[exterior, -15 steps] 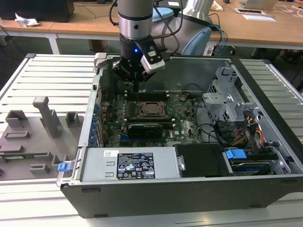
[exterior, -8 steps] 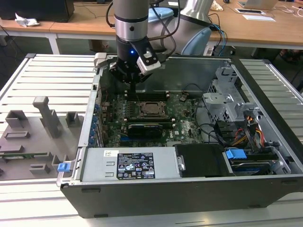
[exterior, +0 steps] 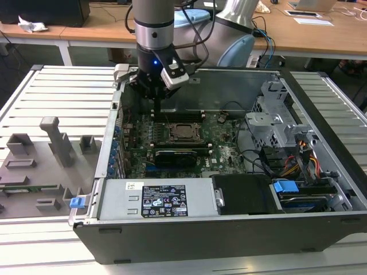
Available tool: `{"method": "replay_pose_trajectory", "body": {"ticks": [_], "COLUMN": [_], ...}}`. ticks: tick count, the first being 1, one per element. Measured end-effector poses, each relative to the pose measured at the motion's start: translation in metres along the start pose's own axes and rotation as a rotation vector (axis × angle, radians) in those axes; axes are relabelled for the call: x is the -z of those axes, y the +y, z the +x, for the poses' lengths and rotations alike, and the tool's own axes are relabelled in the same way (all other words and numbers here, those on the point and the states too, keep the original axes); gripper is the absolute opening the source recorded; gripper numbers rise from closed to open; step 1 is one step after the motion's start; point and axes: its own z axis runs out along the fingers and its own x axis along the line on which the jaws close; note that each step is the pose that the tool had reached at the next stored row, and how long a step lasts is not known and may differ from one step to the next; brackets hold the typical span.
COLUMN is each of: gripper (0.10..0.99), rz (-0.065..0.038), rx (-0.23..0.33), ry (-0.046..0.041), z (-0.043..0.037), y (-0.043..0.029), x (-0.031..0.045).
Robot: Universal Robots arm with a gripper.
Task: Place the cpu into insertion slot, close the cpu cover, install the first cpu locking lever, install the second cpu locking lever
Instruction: 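Install the first cpu locking lever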
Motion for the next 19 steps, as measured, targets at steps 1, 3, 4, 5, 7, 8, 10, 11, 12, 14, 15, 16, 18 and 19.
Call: {"method": "replay_pose_trajectory", "body": {"ticks": [1,3,4,5,7,8,10,11,12,14,15,16,18,19], "gripper": [0.106,0.106,0.106,0.106,0.106,0.106,0.106,0.106,0.106,0.106,0.106,0.106,0.106,0.106], "rz": [0.000,0.000,0.000,0.000,0.000,0.000,0.000,0.000,0.000,0.000,0.000,0.000,0.000,-0.001], "rx": [0.003,0.008,0.009,0.009,0.009,0.009,0.009,0.009,0.009,0.009,0.009,0.009,0.009,0.010], "ry": [0.0002,0.0004,0.0006,0.0010,0.0010,0.0010,0.0010,0.0011,0.0013,0.0019,0.0026,0.0036,0.0063,0.0073], "z": [0.0000,-0.0002,-0.0011,-0.0030,-0.0069,-0.0091,-0.0155,-0.0205,-0.0266,-0.0366,-0.0416,-0.0466,-0.0557,-0.0597], "y": [0.0019,0.0052,0.0055,0.0056,0.0055,0.0055,0.0053,0.0052,0.0051,0.0049,0.0048,0.0047,0.0045,0.0045], "x": [-0.0006,-0.0015,-0.0017,-0.0017,-0.0019,-0.0019,-0.0021,-0.0022,-0.0025,-0.0031,-0.0035,-0.0040,-0.0049,-0.0052]}}
